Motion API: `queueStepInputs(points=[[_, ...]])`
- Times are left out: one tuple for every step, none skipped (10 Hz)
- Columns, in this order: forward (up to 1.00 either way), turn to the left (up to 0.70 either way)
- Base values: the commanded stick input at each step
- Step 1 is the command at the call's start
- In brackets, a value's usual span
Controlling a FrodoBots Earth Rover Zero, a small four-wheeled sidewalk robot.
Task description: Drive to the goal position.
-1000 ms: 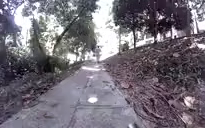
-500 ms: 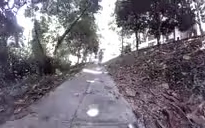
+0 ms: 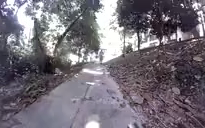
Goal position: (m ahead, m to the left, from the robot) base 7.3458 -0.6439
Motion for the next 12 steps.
queueStepInputs(points=[[0.50, 0.00], [0.50, 0.00], [0.50, 0.00], [0.50, 0.00], [0.50, 0.00], [0.50, 0.00], [0.50, -0.17], [0.50, -0.38], [0.50, -0.50], [0.50, -0.50], [0.50, -0.50], [0.50, -0.32]])
